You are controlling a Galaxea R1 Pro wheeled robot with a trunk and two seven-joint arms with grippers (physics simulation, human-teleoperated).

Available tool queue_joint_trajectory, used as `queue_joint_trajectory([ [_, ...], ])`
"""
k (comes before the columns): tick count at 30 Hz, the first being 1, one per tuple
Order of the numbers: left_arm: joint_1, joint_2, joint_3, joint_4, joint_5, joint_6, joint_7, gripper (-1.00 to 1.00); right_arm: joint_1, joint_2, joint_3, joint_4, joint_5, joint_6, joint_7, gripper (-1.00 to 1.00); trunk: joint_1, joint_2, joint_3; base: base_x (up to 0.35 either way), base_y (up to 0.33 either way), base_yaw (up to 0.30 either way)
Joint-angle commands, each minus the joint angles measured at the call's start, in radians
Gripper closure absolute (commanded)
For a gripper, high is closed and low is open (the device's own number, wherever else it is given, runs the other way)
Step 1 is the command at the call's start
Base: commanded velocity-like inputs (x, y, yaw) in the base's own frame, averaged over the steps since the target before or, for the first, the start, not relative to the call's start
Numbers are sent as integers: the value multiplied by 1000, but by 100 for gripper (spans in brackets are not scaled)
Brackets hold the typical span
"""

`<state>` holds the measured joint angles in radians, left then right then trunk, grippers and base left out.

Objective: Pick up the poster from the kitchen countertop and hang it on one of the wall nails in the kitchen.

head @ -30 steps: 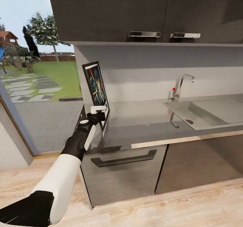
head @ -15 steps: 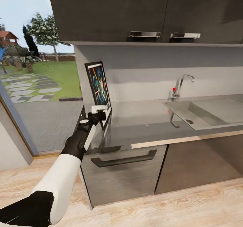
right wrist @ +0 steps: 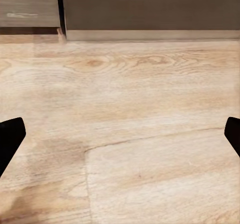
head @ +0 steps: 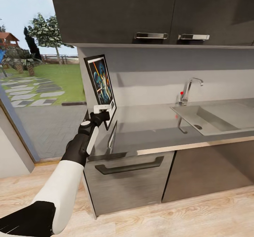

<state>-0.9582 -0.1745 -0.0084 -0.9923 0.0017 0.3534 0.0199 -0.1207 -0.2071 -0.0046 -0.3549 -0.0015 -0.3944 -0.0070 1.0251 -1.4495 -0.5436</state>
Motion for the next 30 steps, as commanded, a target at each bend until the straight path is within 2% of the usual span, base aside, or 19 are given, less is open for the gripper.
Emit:
queue_joint_trajectory([
  [1, -1, 0, -1, -2, -2, 5, 5, 100, -1, 0, -1, 1, 0, -3, -1, -100, 0, -1, -1, 0, 0, 0],
  [7, -1, 0, -2, -2, -2, 6, 4, 100, -1, 0, 0, 1, 0, -3, -1, -100, 0, -1, -1, -178, 0, 0],
  [26, -1, 0, -18, 1, -2, 6, 3, 100, -1, 0, 1, 1, 3, -3, -1, -100, 0, -1, -1, -330, 0, 0],
  [30, -1, 0, -55, -1, -1, 15, 2, 100, -1, 1, 4, 1, 3, -2, -1, -100, 0, -1, -1, -337, 0, 0],
])
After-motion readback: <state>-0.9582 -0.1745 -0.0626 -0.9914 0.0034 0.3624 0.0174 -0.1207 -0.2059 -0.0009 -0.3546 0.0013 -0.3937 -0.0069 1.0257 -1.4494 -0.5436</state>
